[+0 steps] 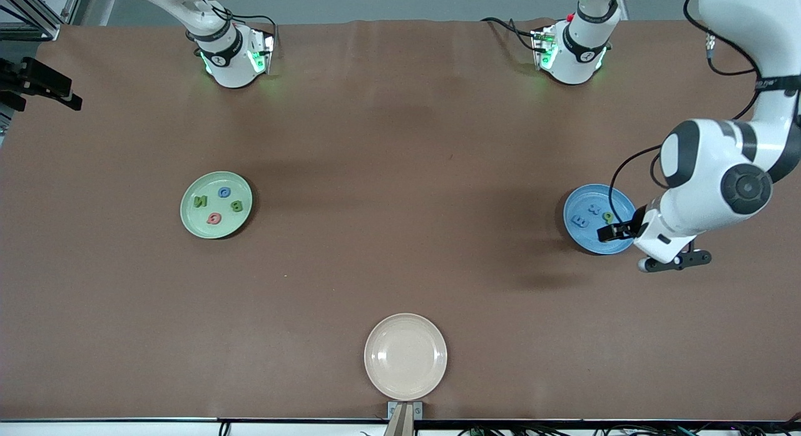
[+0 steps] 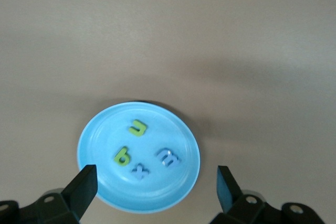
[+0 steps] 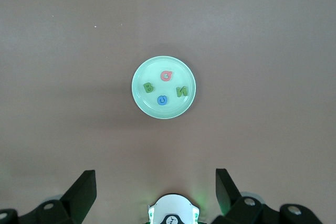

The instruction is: Sort upper and lower case letters into plates

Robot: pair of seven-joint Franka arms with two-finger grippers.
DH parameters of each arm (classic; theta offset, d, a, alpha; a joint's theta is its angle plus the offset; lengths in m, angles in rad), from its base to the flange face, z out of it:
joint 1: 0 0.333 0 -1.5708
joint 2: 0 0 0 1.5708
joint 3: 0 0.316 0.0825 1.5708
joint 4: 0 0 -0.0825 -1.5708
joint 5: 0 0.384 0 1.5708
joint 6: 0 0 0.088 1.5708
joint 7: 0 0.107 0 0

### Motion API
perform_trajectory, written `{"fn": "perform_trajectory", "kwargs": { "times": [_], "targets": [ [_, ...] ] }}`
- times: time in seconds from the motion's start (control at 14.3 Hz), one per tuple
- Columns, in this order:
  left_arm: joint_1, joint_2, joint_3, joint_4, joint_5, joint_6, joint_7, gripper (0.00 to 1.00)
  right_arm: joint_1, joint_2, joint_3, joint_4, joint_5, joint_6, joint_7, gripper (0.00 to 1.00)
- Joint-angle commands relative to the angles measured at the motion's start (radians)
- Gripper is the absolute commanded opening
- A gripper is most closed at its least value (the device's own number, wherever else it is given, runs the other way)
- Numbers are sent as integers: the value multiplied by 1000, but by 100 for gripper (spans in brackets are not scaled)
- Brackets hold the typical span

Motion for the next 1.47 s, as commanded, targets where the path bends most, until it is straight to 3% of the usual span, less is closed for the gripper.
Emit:
{"fn": "perform_trajectory", "kwargs": {
  "times": [0.0, 0.49, 0.77, 1.4],
  "targets": [
    [3, -110, -7, -25, -14, -45, 16, 100, 1, -15, 1, -4, 7, 2, 8, 100],
    [0, -238, -17, 20, -22, -160, 37, 100, 4, -13, 6, -4, -20, 48, -90, 100],
    [11, -229, -5, 155, -20, -304, 163, 100, 5, -15, 7, -4, -19, 31, -77, 100],
    [69, -247, -10, 258, -25, -396, 192, 100, 15, -15, 16, -4, -8, 29, 1, 100]
  ]
}}
